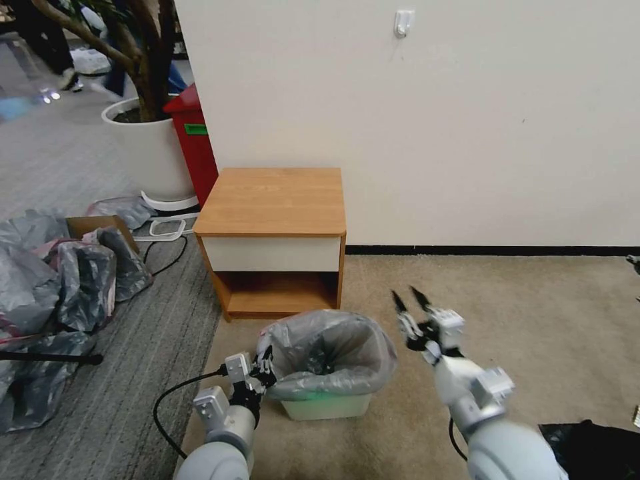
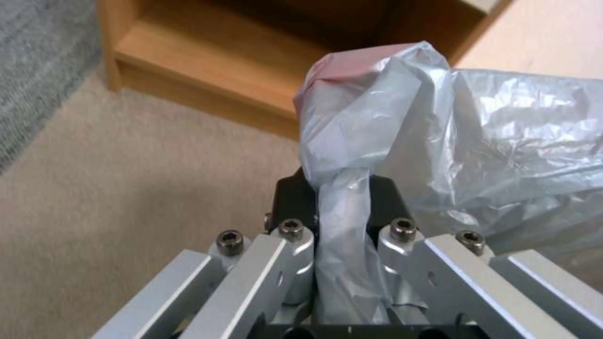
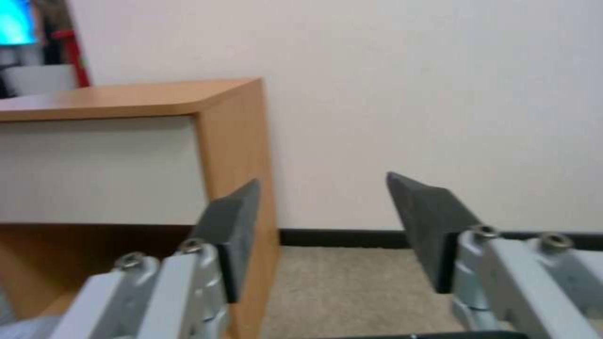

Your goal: Pick up the garbage bag from the table and place it over the trash can.

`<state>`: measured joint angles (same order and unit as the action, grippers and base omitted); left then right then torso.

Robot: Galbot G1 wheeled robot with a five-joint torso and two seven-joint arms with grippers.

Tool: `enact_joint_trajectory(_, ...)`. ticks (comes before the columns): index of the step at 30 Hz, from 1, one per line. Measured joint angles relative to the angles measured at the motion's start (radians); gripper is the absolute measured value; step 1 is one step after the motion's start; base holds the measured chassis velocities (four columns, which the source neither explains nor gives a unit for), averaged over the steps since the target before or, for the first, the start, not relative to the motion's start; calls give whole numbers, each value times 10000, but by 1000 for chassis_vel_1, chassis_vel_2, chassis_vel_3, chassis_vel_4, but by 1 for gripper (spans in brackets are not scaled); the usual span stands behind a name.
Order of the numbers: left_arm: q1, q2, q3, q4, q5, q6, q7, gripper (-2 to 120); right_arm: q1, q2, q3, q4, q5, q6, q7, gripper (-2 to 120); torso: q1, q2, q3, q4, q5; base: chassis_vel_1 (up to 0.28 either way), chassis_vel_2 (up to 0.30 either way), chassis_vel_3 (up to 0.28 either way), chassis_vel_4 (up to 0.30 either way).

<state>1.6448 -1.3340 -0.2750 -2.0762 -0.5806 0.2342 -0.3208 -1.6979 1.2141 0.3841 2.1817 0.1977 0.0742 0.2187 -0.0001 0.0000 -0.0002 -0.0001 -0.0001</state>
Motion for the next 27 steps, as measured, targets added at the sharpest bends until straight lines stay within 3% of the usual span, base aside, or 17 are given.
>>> enact_joint_trajectory(2, 62, 12, 107, 23, 106, -2, 33, 9, -292, 298, 88, -36, -131, 380, 178, 67, 0, 0, 1, 1, 0, 0, 0, 0, 0)
enact_joint_trajectory(6, 100, -60, 294, 169, 222, -8, 41, 9, -500, 147, -104, -67, -118, 937, 973, 84, 0, 0, 1, 4, 0, 0, 0, 0, 0)
enact_joint_trajectory(12, 114, -131, 426, 327, 407, -52, 41, 9, -560, 167, -76, -68, -116, 1052, 1185, 98, 0, 1, 0, 3, 5, 0, 0, 0, 0)
enact_joint_trajectory(20, 352, -239, 439, 192, 666, -6, 35, 38, -580, 73, 240, -74, -43, 1000, 1275, 100, 0, 0, 1, 1, 0, 0, 0, 0, 0)
enact_joint_trajectory(27, 869, -183, 210, -480, 1134, -2, 30, 67, -552, 78, 288, -36, 74, 929, 1276, 100, 0, 0, 1, 0, 0, 0, 0, 0, 0)
